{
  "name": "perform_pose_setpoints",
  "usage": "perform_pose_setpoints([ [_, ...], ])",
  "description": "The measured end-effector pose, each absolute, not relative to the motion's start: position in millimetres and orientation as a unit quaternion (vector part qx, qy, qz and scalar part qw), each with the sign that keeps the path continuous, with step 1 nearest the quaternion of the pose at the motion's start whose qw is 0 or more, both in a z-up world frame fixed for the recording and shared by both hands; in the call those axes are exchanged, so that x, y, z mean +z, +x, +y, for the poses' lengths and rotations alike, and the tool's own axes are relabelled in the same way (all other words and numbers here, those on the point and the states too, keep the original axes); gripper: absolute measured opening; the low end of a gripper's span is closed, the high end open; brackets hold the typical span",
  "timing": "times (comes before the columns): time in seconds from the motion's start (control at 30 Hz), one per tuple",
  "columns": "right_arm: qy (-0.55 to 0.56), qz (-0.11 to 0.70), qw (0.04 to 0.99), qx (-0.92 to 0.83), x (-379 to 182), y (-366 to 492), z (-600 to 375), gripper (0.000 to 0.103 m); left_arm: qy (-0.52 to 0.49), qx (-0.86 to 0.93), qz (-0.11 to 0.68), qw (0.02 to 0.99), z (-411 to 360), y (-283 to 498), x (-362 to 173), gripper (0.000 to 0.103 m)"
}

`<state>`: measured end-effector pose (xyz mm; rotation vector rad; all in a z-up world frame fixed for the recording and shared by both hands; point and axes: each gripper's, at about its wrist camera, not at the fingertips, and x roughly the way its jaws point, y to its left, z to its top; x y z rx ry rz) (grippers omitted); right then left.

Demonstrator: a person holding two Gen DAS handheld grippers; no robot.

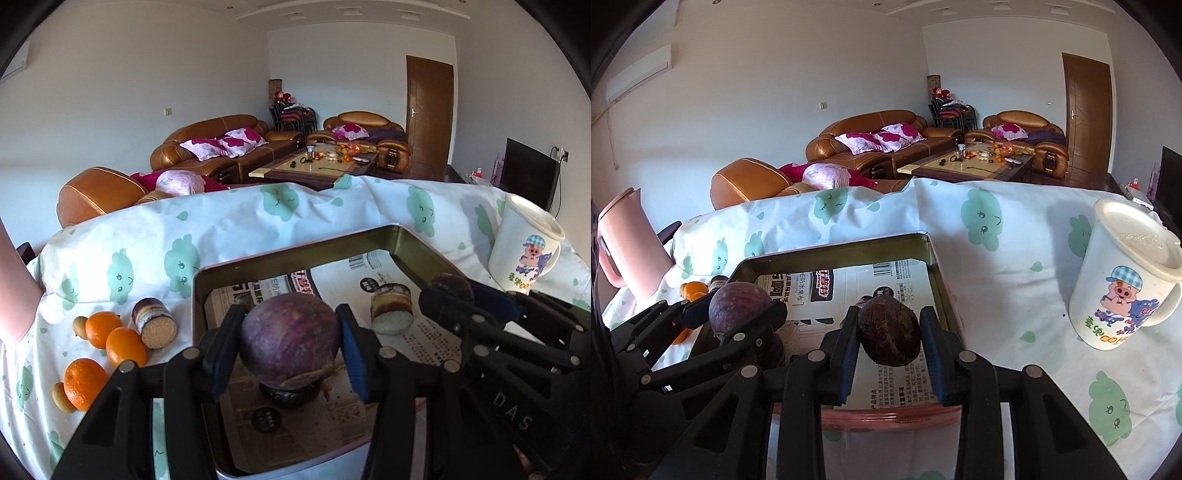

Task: Organize fruits
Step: 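Lower both held fruits into the tin and open both tools, then move both tools back toward the remaining oranges and kiwis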

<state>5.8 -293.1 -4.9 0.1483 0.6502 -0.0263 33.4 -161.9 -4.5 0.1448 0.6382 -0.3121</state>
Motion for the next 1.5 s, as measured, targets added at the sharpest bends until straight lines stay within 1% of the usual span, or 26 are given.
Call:
perform_pose_setpoints([
  [0.27, 0.114, 0.327, 0.938, 0.012, -7, 6, -299, 0.035, 0.069, -0.146, 0.318, 0.934, -159, 36, -6, 0.053],
  [0.3, 0.120, 0.324, 0.938, 0.015, -5, 5, -299, 0.036, 0.068, -0.143, 0.314, 0.936, -158, 34, -5, 0.054],
  [0.33, 0.123, 0.318, 0.940, 0.016, -3, 3, -300, 0.037, 0.067, -0.142, 0.308, 0.938, -158, 33, -4, 0.057],
  [0.37, 0.122, 0.310, 0.943, 0.015, 0, 1, -299, 0.038, 0.068, -0.140, 0.303, 0.940, -157, 30, -2, 0.061],
  [0.4, 0.121, 0.301, 0.946, 0.013, 3, -1, -298, 0.043, 0.069, -0.139, 0.296, 0.942, -157, 28, -1, 0.075],
  [0.43, 0.121, 0.292, 0.949, 0.010, 5, -4, -299, 0.054, 0.071, -0.138, 0.288, 0.945, -157, 26, 1, 0.087],
  [0.47, 0.123, 0.280, 0.952, 0.006, 9, -7, -300, 0.060, 0.073, -0.136, 0.280, 0.948, -157, 23, 3, 0.094],
  [0.5, 0.124, 0.264, 0.956, 0.001, 12, -11, -301, 0.067, 0.076, -0.135, 0.271, 0.950, -158, 20, 4, 0.096],
  [0.53, 0.124, 0.245, 0.961, -0.008, 17, -17, -302, 0.069, 0.080, -0.134, 0.263, 0.952, -158, 16, 6, 0.100],
  [0.57, 0.121, 0.228, 0.966, -0.018, 21, -21, -303, 0.070, 0.084, -0.134, 0.255, 0.954, -158, 13, 7, 0.101],
  [0.6, 0.116, 0.213, 0.970, -0.030, 25, -25, -304, 0.074, 0.087, -0.134, 0.250, 0.955, -158, 11, 9, 0.102],
  [0.63, 0.111, 0.202, 0.972, -0.044, 27, -28, -304, 0.081, 0.090, -0.132, 0.246, 0.956, -158, 9, 10, 0.103],
  [0.67, 0.108, 0.195, 0.973, -0.056, 28, -29, -306, 0.082, 0.091, -0.131, 0.243, 0.957, -158, 8, 11, 0.103],
  [1.17, 0.137, 0.179, 0.966, -0.128, 22, -41, -321, 0.083, 0.071, -0.099, 0.231, 0.965, -123, -2, 18, 0.103],
  [1.37, 0.126, 0.185, 0.964, -0.142, 19, -45, -311, 0.083, 0.068, -0.083, 0.232, 0.967, -101, -2, 16, 0.103],
  [1.5, 0.112, 0.174, 0.967, -0.150, 22, -55, -300, 0.083, 0.059, -0.072, 0.233, 0.968, -83, -1, 17, 0.103],
])
